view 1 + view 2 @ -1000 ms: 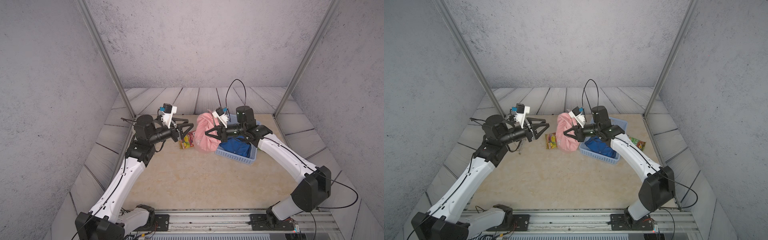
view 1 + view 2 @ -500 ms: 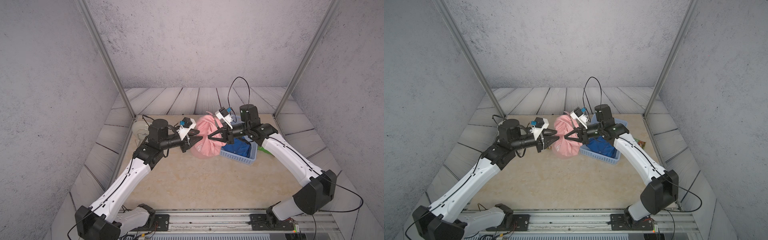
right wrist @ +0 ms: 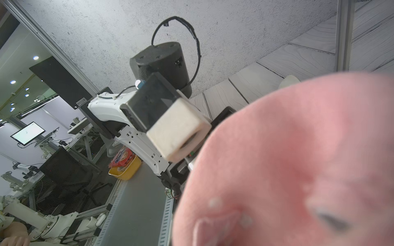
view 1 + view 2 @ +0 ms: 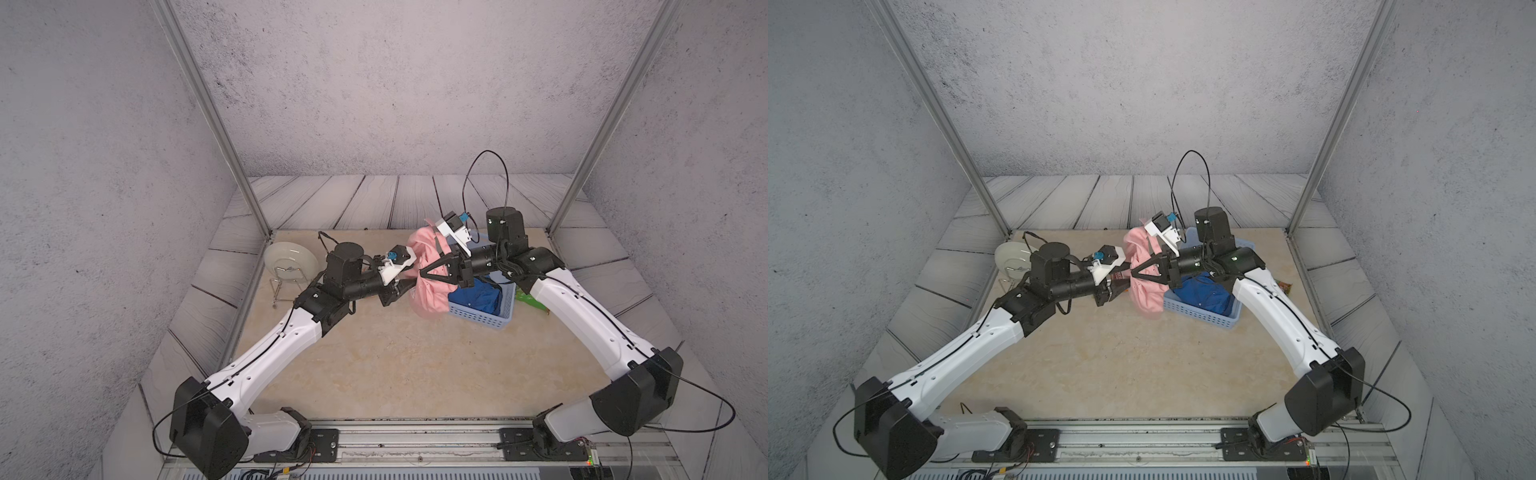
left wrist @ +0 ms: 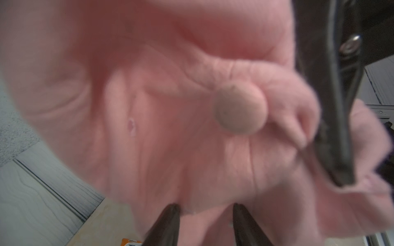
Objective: Turn the baseball cap inside out
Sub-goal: Turn over the baseball cap.
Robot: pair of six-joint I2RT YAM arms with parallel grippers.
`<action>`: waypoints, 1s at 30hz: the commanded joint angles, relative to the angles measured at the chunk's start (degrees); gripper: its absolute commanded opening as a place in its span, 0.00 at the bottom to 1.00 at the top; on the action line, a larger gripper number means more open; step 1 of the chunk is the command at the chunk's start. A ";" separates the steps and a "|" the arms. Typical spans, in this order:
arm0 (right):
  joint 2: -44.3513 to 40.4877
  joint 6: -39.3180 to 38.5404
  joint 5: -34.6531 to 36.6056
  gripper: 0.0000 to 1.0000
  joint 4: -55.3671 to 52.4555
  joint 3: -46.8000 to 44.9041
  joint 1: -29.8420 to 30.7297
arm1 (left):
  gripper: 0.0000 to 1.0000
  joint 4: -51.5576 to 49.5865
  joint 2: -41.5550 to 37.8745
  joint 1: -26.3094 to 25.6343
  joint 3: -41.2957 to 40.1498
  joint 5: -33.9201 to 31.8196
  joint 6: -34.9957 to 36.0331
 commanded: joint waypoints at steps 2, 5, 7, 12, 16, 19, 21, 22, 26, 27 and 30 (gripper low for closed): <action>-2.58 0.16 -2.66 0.00 0.34 1.93 0.04 | 0.46 5.38 1.85 -0.82 -0.67 -2.93 -0.76; -2.75 -0.77 -2.34 0.00 -0.92 1.91 0.05 | 0.43 9.24 3.06 -1.41 -0.26 -0.39 -3.76; -2.89 -2.24 -1.21 0.00 -2.52 1.93 -0.02 | 0.34 11.33 3.64 -1.80 -0.12 0.63 -6.37; -3.75 -7.21 5.15 0.00 -8.33 1.62 -0.60 | 0.00 12.15 0.12 -1.78 -2.84 -7.29 -10.55; -3.98 -7.67 7.12 0.02 -9.41 0.51 -2.18 | 0.00 8.37 -6.22 -0.51 -6.37 -10.69 -9.70; -3.69 -7.40 6.63 0.08 -9.30 0.23 -2.83 | 0.00 3.62 -9.67 0.71 -7.34 -9.31 -10.29; -3.39 -6.95 6.07 0.13 -8.92 0.09 -3.12 | 0.00 2.33 -11.25 1.03 -8.19 -8.67 -11.14; -3.26 -6.68 5.94 0.15 -8.71 0.08 -3.19 | 0.00 2.23 -11.73 1.07 -8.60 -8.65 -11.72; -2.94 -4.61 5.36 0.35 -6.86 -0.61 -3.80 | 0.00 3.37 -12.71 1.50 -9.41 -8.16 -13.81; -2.99 -3.77 4.87 0.41 -5.55 -1.00 -3.83 | 0.00 3.52 -12.53 1.58 -9.40 -8.10 -14.04; -3.39 1.43 2.36 0.50 0.09 -2.43 -3.96 | 0.00 3.61 -11.62 1.61 -8.75 -7.08 -14.09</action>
